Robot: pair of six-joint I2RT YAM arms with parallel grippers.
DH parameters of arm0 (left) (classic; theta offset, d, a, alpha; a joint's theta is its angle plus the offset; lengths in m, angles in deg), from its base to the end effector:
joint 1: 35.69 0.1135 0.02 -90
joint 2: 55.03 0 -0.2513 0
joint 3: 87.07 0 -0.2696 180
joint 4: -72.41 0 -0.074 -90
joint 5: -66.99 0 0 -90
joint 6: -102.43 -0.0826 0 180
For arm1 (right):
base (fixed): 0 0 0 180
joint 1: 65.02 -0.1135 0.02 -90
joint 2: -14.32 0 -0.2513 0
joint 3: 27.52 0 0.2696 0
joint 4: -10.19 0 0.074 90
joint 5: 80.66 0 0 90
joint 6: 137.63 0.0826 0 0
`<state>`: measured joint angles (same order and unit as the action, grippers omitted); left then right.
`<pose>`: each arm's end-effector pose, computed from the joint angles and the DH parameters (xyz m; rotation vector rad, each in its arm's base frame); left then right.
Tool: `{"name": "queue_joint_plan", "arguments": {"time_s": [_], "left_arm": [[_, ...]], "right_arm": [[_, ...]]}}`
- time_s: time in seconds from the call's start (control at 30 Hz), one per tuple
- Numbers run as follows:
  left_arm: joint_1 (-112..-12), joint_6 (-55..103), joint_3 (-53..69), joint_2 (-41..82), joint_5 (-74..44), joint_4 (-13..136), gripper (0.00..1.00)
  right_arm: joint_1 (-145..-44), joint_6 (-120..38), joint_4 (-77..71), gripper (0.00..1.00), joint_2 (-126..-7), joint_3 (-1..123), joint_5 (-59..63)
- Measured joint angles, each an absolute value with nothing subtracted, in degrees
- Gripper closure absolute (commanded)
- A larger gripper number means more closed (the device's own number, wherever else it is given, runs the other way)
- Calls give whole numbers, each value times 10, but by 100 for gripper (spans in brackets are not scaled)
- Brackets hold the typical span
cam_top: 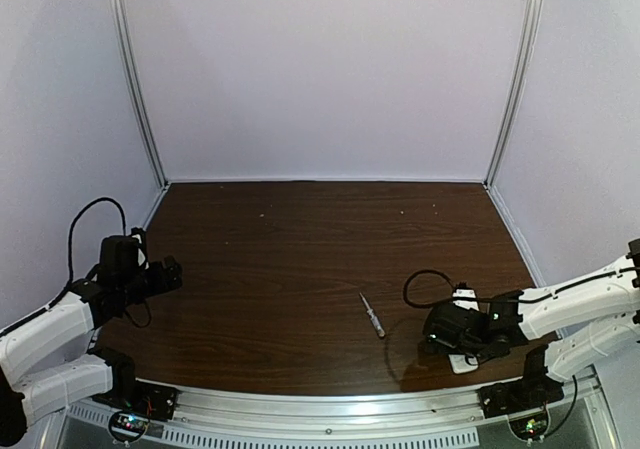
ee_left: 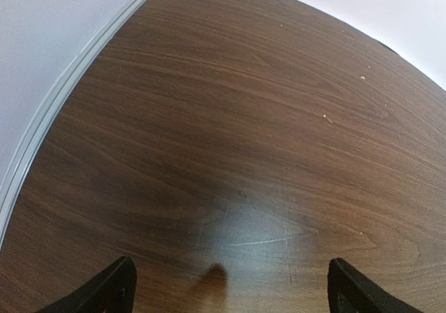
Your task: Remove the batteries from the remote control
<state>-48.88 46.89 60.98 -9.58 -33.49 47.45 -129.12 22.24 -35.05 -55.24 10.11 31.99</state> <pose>0.2248 -0.0373 0.1331 -0.5105 2.1815 -0.2487 0.1135 0.1610 0.0599 0.1960 2.6850 0.0678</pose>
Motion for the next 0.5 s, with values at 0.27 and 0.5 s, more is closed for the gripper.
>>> {"name": "queue_joint_plan", "arguments": {"time_s": [0.27,0.5], "left_arm": [[-489,469,610,-91,-335,475,3],[-489,469,609,-89,-335,475,3]], "right_arm": [[-1313,244,-327,17,-605,123,349],[-1316,241,-319,28,-610,125,352]]}}
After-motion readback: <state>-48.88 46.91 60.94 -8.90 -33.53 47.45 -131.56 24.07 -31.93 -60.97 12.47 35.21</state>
